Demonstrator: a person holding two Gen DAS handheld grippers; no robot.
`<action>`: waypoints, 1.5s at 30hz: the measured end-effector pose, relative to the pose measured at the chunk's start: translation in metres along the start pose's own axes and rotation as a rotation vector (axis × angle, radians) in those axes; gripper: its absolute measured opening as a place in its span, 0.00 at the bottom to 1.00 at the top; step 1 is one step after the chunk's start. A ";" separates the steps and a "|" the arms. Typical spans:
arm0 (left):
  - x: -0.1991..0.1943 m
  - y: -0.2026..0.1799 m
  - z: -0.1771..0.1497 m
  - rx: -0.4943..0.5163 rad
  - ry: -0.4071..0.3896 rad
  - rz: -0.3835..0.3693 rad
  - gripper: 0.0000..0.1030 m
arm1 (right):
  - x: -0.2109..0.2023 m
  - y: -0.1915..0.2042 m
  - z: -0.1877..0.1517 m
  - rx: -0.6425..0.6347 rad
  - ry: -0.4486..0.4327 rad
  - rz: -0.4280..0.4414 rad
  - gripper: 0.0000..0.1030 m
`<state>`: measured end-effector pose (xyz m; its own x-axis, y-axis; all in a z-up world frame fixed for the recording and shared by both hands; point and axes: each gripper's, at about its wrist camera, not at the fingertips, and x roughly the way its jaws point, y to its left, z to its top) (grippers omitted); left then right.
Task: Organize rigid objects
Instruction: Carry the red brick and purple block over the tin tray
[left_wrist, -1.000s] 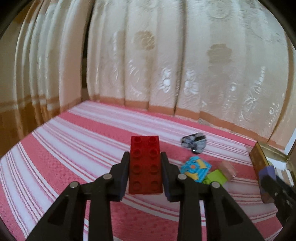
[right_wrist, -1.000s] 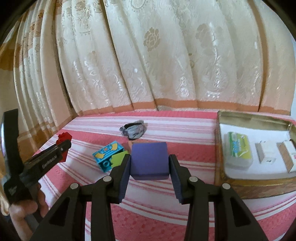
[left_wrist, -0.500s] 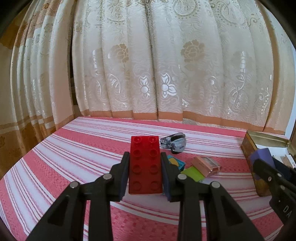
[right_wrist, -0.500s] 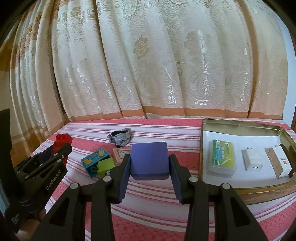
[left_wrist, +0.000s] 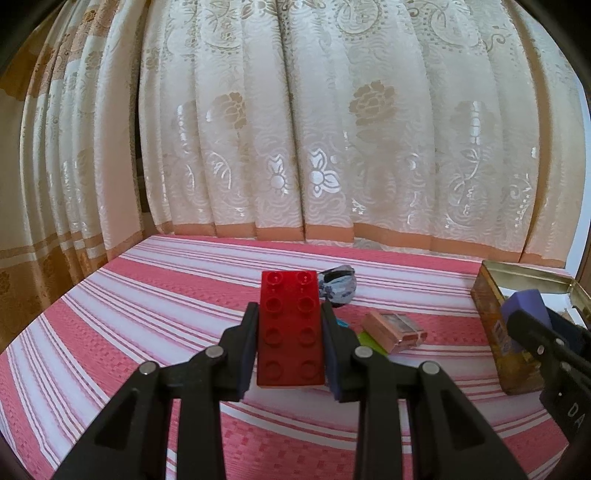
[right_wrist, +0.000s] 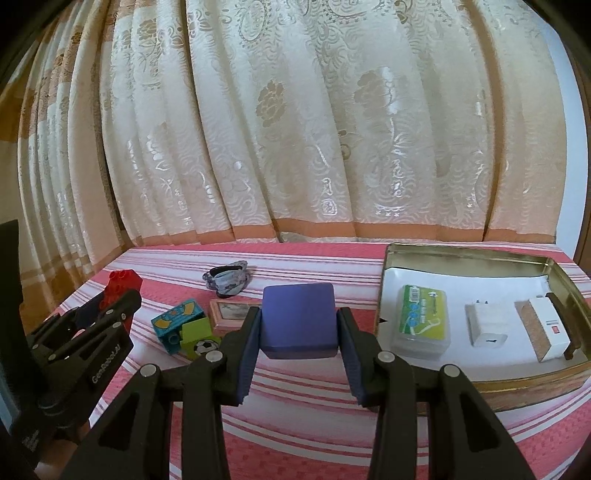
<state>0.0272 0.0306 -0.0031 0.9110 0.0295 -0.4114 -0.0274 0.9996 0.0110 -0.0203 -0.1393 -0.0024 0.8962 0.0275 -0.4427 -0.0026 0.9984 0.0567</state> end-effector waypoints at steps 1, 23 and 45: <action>0.000 -0.003 0.000 0.003 -0.001 -0.002 0.30 | -0.001 -0.002 0.000 0.000 -0.002 -0.004 0.42; -0.007 -0.048 -0.002 0.048 -0.011 -0.043 0.30 | -0.011 -0.047 0.004 0.024 -0.027 -0.054 0.42; -0.020 -0.106 -0.006 0.093 -0.038 -0.127 0.30 | -0.025 -0.105 0.007 0.042 -0.054 -0.138 0.42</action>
<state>0.0091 -0.0761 -0.0014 0.9198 -0.0988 -0.3798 0.1255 0.9910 0.0461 -0.0394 -0.2451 0.0094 0.9092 -0.1139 -0.4004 0.1402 0.9894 0.0368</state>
